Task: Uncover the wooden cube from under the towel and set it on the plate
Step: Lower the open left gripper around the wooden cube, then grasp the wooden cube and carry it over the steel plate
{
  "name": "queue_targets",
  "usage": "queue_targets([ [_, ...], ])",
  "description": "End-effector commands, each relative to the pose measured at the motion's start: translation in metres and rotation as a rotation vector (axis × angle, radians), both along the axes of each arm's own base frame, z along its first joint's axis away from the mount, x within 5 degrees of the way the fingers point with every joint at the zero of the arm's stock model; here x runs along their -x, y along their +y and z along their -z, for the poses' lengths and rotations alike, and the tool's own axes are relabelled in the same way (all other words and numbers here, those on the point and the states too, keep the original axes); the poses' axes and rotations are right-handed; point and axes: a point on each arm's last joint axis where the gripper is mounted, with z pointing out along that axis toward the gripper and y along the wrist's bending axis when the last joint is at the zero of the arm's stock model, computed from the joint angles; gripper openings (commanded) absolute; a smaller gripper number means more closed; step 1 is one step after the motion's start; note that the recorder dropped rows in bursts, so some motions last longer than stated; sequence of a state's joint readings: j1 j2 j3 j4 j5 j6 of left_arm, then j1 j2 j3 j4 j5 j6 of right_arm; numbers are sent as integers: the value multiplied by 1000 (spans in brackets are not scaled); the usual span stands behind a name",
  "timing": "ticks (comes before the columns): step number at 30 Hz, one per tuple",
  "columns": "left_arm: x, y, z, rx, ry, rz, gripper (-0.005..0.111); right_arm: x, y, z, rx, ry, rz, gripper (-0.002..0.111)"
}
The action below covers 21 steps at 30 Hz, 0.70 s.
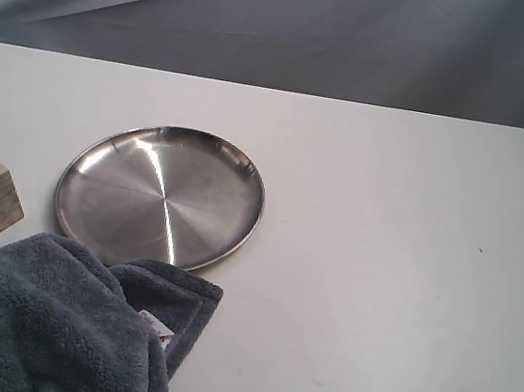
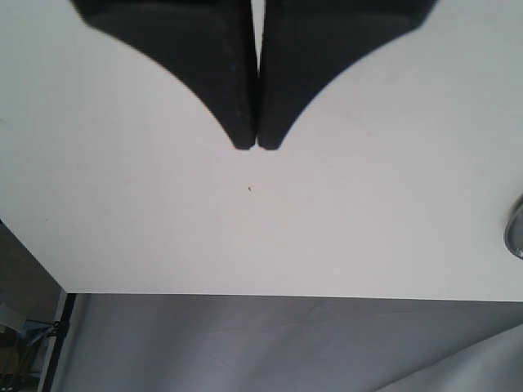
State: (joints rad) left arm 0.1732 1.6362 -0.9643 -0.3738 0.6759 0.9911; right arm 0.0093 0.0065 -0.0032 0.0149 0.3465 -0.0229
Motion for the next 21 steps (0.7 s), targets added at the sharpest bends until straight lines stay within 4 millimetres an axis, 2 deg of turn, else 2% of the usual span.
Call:
queue_targets([
  [1, -1, 0, 0, -1, -8, 15, 104, 0, 0, 0, -5, -6, -2, 0],
  [8, -9, -1, 20, 53, 26, -28, 104, 0, 0, 0, -5, -6, -2, 0],
  [12, -15, 2, 19, 27, -34, -49, 104, 0, 0, 0, -5, -6, -2, 0],
  [21, -16, 3, 18, 3, -52, -23, 104, 0, 0, 0, -5, -6, -2, 0],
])
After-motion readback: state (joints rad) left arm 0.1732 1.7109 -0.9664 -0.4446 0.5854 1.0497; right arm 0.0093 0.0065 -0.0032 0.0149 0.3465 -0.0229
